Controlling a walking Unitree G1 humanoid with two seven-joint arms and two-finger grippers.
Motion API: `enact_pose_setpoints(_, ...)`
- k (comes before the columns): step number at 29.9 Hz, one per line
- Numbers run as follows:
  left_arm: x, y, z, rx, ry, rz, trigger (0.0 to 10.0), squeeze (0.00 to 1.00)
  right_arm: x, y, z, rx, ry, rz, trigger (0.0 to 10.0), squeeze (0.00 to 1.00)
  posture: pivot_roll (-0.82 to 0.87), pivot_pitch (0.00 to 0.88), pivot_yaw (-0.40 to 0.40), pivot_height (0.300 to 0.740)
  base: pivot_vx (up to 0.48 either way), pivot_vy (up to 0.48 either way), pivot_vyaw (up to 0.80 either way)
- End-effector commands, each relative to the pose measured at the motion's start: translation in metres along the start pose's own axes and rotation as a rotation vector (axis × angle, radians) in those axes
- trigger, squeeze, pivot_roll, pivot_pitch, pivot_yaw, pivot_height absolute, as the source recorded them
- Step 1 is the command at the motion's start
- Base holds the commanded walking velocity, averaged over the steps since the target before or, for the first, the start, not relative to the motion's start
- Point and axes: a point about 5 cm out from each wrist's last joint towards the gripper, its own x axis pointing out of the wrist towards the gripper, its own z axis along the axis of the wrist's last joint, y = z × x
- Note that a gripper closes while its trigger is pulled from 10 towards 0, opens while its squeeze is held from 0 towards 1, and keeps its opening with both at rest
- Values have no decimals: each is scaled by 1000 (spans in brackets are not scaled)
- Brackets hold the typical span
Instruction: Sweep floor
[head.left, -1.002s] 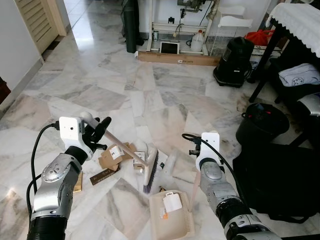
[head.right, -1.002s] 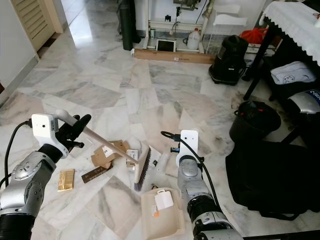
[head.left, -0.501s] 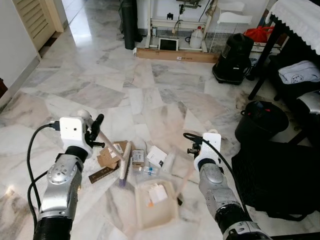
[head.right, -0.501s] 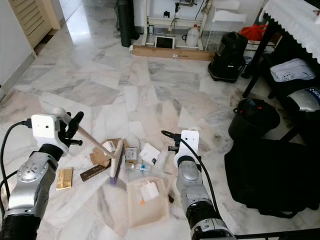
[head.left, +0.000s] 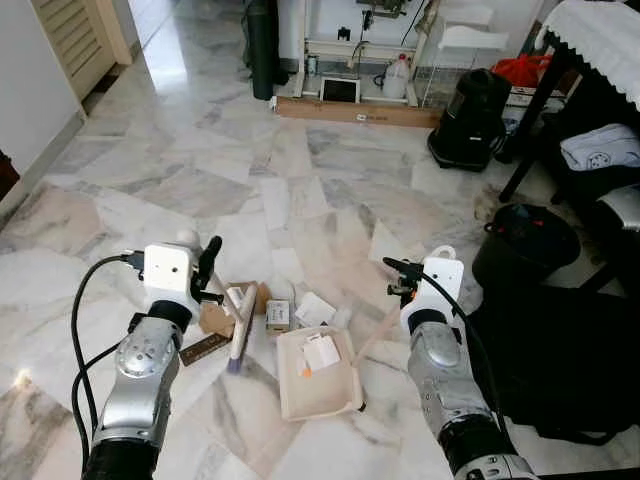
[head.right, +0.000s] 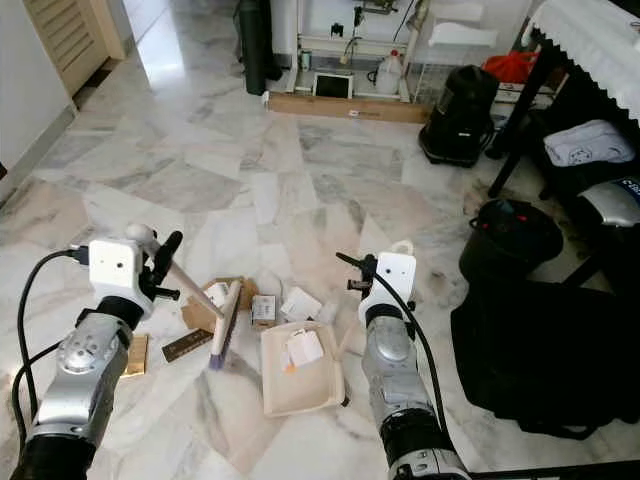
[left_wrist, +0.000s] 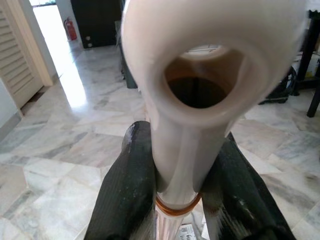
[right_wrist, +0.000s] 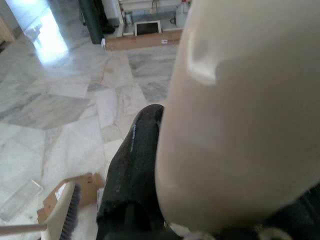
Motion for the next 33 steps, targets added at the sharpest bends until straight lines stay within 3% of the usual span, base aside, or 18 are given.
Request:
enact_pose_setpoints(1,0,-2,5,17,-47,-1,10000,0,1,-3,13,37,-70,-12,10000,0,7,29,-61,740,0,0,0)
enact_pose_setpoints(11,-12,7,-9,10,-15,60,10000,0,-3,-13,20,45,-122,-55,10000,0,5,0,-63,740,0,0,0)
enact_pose_setpoints(20,-11,1,-8,-8,-36,50,10000,0,-12,-33,18,36,-137,-133,10000,0,5,0,-47,740,0,0,0)
enact_pose_setpoints(27,-7,-2,-7,-19,-45,37,10000,0,-18,-39,22,28,-152,-158,10000,0,-11,0,-42,740,0,0,0)
enact_pose_setpoints(33,0,-6,-7,-4,-38,-22,10000,0,-22,-50,22,20,-158,-221,10000,0,-10,0,-8,740,0,0,0)
